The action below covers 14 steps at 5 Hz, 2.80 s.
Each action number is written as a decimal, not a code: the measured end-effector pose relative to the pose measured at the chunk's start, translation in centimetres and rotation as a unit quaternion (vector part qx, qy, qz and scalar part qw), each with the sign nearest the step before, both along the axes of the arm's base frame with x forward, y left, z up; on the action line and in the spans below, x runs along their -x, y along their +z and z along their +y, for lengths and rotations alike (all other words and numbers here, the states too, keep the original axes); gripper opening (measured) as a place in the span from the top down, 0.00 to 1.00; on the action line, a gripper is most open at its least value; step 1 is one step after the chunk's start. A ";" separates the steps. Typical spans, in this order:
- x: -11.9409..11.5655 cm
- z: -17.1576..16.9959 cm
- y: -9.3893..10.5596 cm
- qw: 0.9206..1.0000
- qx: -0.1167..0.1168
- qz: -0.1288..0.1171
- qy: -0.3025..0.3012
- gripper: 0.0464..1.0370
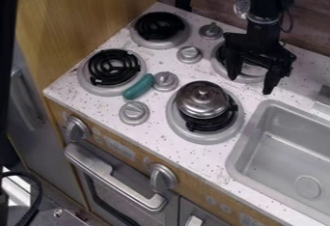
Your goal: Move the green object to the bottom side between two burners
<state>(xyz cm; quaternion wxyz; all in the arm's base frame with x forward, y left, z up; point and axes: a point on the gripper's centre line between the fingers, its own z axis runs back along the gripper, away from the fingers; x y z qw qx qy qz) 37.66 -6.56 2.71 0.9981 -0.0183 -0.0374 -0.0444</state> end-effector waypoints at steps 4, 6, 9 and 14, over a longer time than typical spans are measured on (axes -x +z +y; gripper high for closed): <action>0.9 11.9 -2.9 0.996 -0.018 0.018 0.086 0.04; 2.1 17.2 -5.4 0.993 -0.021 0.026 0.117 0.04; 1.6 18.7 -9.6 0.992 -0.023 0.073 0.105 0.04; -0.3 19.2 -6.2 0.995 -0.033 0.028 0.093 0.60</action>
